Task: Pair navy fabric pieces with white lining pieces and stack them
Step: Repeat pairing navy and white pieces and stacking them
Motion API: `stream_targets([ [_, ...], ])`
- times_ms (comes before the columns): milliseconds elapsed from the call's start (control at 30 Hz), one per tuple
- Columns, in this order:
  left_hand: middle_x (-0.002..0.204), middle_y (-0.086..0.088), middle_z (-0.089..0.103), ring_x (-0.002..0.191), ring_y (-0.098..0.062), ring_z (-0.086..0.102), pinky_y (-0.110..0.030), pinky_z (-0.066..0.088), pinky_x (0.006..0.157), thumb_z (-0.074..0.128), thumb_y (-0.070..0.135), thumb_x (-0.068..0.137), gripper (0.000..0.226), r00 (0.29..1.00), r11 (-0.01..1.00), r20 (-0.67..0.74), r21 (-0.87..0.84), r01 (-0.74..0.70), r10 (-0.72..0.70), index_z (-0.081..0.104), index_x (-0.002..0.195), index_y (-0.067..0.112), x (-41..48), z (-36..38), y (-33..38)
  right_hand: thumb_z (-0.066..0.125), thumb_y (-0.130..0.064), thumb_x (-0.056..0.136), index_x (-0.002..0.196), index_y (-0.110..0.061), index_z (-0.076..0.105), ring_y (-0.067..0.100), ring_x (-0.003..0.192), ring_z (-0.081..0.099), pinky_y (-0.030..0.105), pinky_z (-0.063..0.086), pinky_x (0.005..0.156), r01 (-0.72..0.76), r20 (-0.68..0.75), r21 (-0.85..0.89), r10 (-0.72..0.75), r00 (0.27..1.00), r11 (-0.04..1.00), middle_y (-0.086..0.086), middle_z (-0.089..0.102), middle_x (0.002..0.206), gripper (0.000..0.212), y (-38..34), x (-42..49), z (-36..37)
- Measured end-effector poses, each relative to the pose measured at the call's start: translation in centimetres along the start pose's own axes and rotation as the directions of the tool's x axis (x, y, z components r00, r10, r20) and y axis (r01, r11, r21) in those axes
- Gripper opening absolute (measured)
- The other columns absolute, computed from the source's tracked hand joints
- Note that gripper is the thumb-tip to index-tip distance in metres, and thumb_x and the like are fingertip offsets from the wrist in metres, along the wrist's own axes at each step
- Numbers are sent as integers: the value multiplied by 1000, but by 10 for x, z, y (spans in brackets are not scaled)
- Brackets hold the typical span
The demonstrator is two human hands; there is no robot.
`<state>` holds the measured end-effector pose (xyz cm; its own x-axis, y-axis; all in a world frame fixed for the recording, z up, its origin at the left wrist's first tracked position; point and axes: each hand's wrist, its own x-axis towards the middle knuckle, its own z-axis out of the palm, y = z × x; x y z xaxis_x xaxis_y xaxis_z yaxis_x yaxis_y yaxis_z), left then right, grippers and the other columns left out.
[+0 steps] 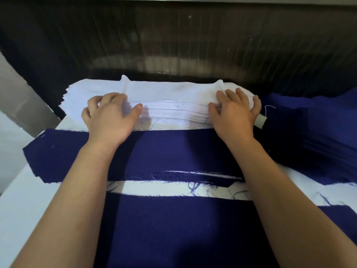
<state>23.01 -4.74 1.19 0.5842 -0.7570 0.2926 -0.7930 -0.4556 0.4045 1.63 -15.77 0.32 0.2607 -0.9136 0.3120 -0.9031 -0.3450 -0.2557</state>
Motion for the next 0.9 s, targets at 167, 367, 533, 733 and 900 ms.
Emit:
stream_targets([
  [167, 138, 4, 51, 130, -30, 27, -33, 16, 98, 62, 37, 90, 41, 988, 999, -154, -43, -23, 16, 59, 127, 19, 1, -5, -5, 41, -36, 96, 129, -22, 53, 23, 139, 18, 43, -1, 107, 27, -40, 6, -27, 999, 1000, -2, 40, 145, 38, 2, -2, -6],
  [367, 117, 1, 65, 118, -32, 37, -40, 18, 93, 59, 23, 94, 18, 931, 995, -352, 7, -96, 92, 72, 104, 16, -3, -8, -8, 49, -30, 96, 113, -26, 68, 25, 134, 22, 37, 7, 101, 103, -89, 34, -100, 991, 994, -2, 40, 144, 26, 6, 0, -14],
  [533, 114, 1, 66, 117, -31, 39, -36, 15, 90, 60, 25, 93, 18, 909, 994, -404, 5, -111, 104, 75, 97, 16, -3, -8, -8, 51, -26, 95, 112, -21, 69, 27, 125, 32, 35, 17, 95, 101, -132, 65, -92, 987, 993, -1, 49, 135, 25, 9, 2, -14],
  [733, 107, 15, 51, 121, -33, 36, -37, 18, 92, 67, 25, 87, 13, 921, 997, -387, -40, -65, 45, 76, 94, 19, -3, -9, -7, 50, -16, 96, 114, -13, 68, 32, 116, 37, 36, 26, 92, 162, -152, 80, -149, 977, 984, 7, 54, 123, 26, 9, 2, -11],
  [900, 111, -1, 57, 119, -38, 36, -46, 24, 94, 61, 32, 92, 23, 929, 996, -369, -69, -59, 29, 75, 99, 15, -2, -8, -6, 44, -8, 96, 127, -15, 56, 33, 116, 37, 36, 24, 93, 143, -93, 57, -137, 986, 988, 11, 51, 127, 35, 9, 4, -11],
])
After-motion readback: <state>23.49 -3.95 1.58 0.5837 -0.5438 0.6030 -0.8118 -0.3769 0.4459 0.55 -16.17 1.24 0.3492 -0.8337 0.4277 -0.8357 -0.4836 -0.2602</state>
